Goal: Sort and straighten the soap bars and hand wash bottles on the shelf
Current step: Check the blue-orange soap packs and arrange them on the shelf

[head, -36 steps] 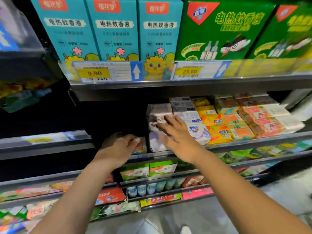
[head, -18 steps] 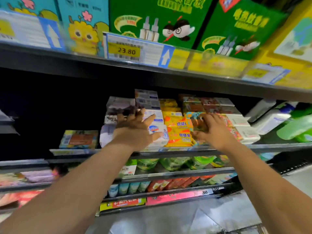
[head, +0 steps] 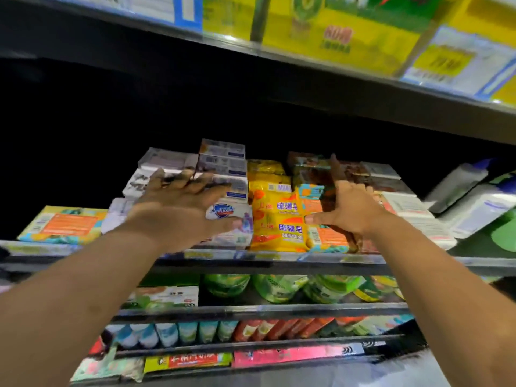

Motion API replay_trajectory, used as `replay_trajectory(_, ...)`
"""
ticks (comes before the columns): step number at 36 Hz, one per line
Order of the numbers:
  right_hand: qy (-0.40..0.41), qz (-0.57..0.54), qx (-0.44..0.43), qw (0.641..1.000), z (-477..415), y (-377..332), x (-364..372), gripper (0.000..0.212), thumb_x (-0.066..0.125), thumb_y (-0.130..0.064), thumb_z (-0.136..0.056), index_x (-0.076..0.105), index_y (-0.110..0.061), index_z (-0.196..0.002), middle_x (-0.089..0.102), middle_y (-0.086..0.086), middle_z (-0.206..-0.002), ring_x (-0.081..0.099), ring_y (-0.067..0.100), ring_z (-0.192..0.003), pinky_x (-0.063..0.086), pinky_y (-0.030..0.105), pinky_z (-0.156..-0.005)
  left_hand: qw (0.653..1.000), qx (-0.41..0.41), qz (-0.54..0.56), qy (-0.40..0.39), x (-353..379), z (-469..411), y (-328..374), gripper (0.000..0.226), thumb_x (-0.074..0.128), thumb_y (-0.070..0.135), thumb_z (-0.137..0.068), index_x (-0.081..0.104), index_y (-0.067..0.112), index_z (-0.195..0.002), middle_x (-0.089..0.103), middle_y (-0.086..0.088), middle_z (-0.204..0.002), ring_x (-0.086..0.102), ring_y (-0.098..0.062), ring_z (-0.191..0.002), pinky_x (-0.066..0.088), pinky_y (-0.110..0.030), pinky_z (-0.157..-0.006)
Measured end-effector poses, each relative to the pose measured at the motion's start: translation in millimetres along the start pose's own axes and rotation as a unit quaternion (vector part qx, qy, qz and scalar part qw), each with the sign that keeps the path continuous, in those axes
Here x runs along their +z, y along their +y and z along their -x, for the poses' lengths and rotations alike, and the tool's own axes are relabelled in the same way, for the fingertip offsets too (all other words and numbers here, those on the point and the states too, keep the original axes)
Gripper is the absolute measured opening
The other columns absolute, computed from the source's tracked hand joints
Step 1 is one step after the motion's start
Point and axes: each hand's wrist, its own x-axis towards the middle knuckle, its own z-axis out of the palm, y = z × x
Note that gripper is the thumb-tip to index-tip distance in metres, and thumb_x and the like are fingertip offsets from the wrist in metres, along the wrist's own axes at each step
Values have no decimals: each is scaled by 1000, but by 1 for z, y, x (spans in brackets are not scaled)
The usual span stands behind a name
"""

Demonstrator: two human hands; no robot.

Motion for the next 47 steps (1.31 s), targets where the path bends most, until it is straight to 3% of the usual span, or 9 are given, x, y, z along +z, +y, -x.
replay_trajectory(2,-6,7,10,1000,0,1,-2,122,63,-89,-52,30,-28,-151,55,17,-135,46,38,-127,31,44,-104,1000,2,7,-14,-3,0,-1,95,-10,96,-66,-12,53,-151,-11,18,-165,-7,-13,-153,0,-51,-122)
replay_trajectory(5,-35,25,7,999,-2,2,-2,102,56,-91,-57,54,-23,-132,57,12,-123,49,35,-118,36,43,-101,1000,2,7,-30,-7,0,0,89,-3,94,-70,-15,55,-149,-13,16,-165,-11,-13,-153,-4,-51,-122)
replay_trajectory(13,-17,1,12,1000,-1,4,-1,90,69,-79,-67,49,-15,-127,55,13,-125,47,36,-120,39,42,-99,999,-2,-5,-38,-10,2,4,93,-11,94,-65,-15,53,-149,-12,14,-166,-13,-15,-153,-2,-53,-123)
replay_trajectory(25,-19,-14,-10,1000,-6,6,-4,56,70,-73,-74,46,-27,-96,49,-4,-98,44,22,-99,35,43,-100,999,-12,-7,-50,-15,4,8,93,-8,90,-66,-15,52,-150,-15,15,-165,-15,-13,-152,-5,-50,-123)
replay_trajectory(30,32,-57,3,998,-9,13,0,48,78,-56,-77,59,-20,-101,64,2,-100,56,28,-100,40,50,-102,999,-12,-10,-46,-13,4,7,90,-6,91,-68,-16,53,-150,-14,15,-165,-15,-13,-152,-4,-49,-123)
replay_trajectory(35,85,-131,-20,988,6,10,-12,42,88,-38,-73,65,-15,-99,68,3,-91,64,24,-85,48,34,-71,999,-8,-6,-52,-13,2,5,93,-8,93,-66,-15,53,-150,-14,14,-165,-14,-14,-153,-3,-51,-122)
replay_trajectory(38,129,-195,-18,972,20,7,-11,42,89,-31,-73,65,-18,-105,67,5,-102,66,22,-90,57,40,-78,998,-6,-16,-63,-14,1,5,106,-23,94,-54,-17,51,-150,-15,13,-165,-13,-16,-153,-1,-51,-122)
replay_trajectory(42,203,-233,-22,951,55,-1,-15,67,87,-21,-75,55,-16,-133,55,5,-126,55,18,-112,41,24,-89,997,-11,-14,-78,-19,2,7,111,-24,95,-50,-12,52,-151,-15,13,-165,-12,-15,-153,-4,-51,-121)
replay_trajectory(47,240,-323,9,915,106,-10,-28,75,87,-19,-75,50,-20,-140,47,-10,-122,51,11,-116,42,25,-96,979,-35,187,-73,-35,5,4,74,21,80,-82,28,53,-150,15,13,-165,5,-13,-153,-6,-47,-123)
